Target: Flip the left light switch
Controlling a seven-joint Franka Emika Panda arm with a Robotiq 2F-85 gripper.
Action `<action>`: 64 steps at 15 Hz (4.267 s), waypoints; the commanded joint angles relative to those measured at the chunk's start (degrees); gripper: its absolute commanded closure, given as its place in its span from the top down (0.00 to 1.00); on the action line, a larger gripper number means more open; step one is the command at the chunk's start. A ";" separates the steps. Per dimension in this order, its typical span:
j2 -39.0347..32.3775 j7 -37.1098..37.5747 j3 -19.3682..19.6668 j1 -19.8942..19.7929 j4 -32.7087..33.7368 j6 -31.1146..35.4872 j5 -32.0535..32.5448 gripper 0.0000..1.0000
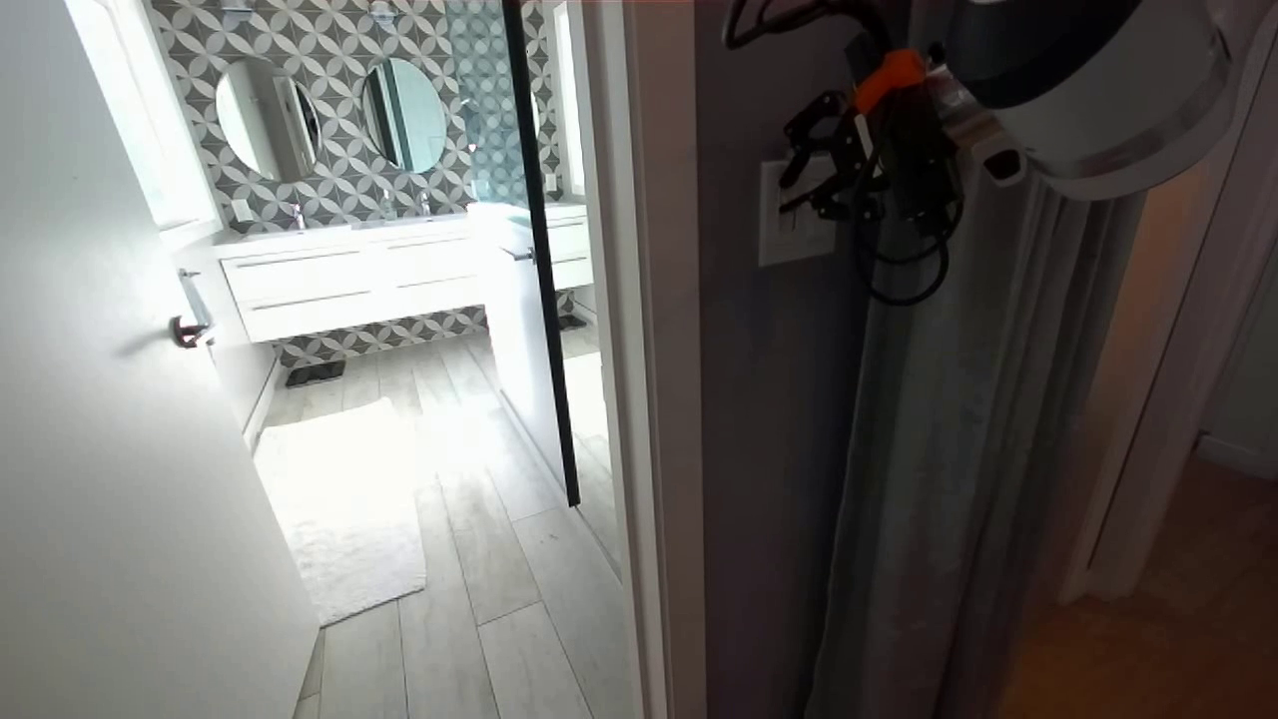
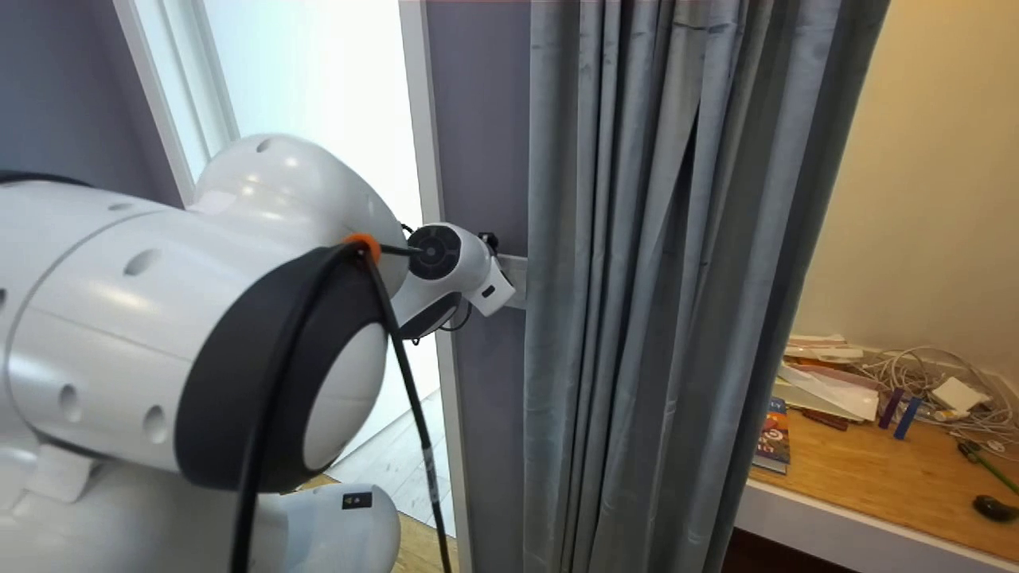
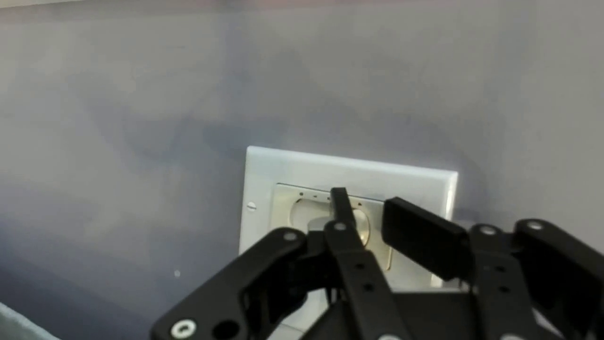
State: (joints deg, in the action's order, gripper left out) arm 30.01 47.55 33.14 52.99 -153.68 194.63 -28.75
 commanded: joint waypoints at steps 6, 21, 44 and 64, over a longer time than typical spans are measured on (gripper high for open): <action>0.33 -2.73 8.24 6.23 0.14 3.95 2.46 0.36; 3.08 -3.51 14.81 13.96 0.04 10.17 8.79 0.36; 3.99 -5.83 16.35 15.99 -0.37 13.18 12.47 0.26; 4.41 -10.94 11.09 9.80 -1.00 7.07 10.20 0.27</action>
State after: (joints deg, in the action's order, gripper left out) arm 34.04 37.32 47.47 65.36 -156.48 204.10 -17.90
